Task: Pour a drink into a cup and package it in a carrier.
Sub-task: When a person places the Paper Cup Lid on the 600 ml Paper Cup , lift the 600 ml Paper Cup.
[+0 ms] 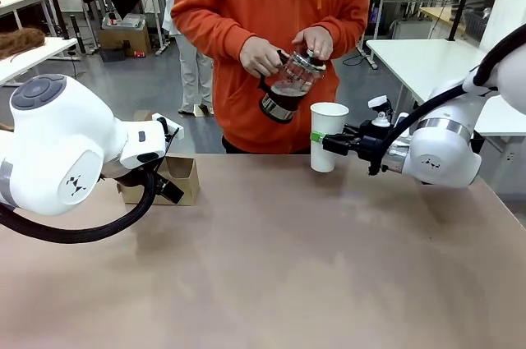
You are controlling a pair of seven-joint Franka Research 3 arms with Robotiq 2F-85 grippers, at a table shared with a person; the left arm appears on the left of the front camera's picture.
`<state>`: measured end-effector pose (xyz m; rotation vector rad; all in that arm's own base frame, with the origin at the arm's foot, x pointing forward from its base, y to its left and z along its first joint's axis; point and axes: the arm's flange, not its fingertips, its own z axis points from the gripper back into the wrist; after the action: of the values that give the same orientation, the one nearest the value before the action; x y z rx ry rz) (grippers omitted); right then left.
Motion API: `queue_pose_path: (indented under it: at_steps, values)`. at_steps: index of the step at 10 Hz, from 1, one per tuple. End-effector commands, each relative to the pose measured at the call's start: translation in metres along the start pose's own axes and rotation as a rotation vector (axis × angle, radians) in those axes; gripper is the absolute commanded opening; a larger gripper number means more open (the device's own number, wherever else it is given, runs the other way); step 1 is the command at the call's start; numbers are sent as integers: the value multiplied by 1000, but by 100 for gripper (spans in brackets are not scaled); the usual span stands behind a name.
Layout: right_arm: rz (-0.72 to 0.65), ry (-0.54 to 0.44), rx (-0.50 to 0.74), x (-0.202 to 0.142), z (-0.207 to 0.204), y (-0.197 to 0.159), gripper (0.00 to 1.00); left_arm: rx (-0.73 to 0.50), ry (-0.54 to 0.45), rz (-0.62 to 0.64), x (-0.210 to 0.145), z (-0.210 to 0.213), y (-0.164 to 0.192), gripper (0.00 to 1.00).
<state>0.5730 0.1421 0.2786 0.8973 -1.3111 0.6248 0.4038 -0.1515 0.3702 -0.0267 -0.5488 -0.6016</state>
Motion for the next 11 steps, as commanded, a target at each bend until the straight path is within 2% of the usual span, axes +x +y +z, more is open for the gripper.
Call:
queue_pose_path:
  at_steps: [1, 11]
  values:
    - [1, -1, -1, 0, -1, 1, 82, -1, -1, 0, 0, 0, 0, 100]
    - [1, -1, -1, 0, -1, 1, 82, -1, -1, 0, 0, 0, 0, 100]
